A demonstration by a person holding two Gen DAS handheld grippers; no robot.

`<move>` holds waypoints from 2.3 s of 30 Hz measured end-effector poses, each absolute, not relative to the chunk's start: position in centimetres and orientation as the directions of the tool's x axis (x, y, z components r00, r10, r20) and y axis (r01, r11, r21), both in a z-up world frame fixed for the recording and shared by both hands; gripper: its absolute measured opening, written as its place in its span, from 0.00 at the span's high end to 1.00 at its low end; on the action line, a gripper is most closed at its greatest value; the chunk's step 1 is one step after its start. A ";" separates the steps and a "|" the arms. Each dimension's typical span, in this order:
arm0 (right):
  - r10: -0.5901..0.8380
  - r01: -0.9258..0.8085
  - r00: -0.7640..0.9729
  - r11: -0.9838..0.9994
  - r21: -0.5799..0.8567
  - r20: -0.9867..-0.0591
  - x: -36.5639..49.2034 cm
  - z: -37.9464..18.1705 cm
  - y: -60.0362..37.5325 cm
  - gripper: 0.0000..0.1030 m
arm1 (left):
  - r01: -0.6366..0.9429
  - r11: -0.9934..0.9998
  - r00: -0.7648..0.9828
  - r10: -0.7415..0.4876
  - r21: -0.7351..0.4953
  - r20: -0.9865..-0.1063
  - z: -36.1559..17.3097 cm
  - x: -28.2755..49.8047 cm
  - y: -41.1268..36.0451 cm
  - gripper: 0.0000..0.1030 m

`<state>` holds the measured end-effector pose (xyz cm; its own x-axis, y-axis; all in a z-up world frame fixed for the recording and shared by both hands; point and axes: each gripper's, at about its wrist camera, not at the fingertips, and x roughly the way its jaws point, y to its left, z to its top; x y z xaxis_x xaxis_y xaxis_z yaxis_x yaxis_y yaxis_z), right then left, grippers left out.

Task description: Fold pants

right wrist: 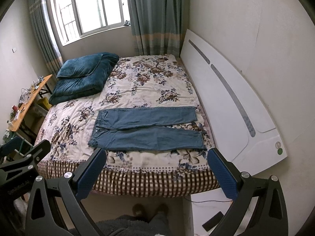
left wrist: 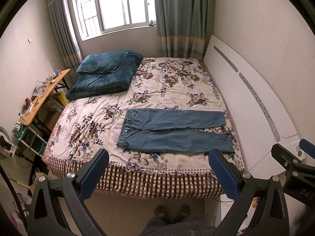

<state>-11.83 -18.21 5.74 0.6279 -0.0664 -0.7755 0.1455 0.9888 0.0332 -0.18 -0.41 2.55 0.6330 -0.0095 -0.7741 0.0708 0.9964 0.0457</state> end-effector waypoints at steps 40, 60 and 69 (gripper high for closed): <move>-0.045 0.169 0.357 0.985 0.017 -0.933 27.4 -23.9 -21.7 0.00 | -0.008 0.990 0.401 0.132 0.140 -0.907 -22.2 35.6 2.6 0.00; -0.024 -0.218 -0.018 0.976 -0.019 -1.000 62.6 -58.9 -22.5 0.00 | 0.576 0.780 0.153 0.190 0.244 -0.970 -53.7 64.4 -6.0 0.00; -0.169 -0.574 -0.186 0.818 -0.033 -0.968 69.6 -70.3 -20.9 0.00 | 0.820 0.567 -0.077 0.240 0.075 -0.968 -64.9 67.9 -8.5 0.03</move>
<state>69.58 -20.87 -70.29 -0.1859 -0.1693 -0.9679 -0.5740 0.8182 -0.0329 67.87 -8.53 -64.88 -0.0773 0.2399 -0.9677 0.8202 0.5671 0.0751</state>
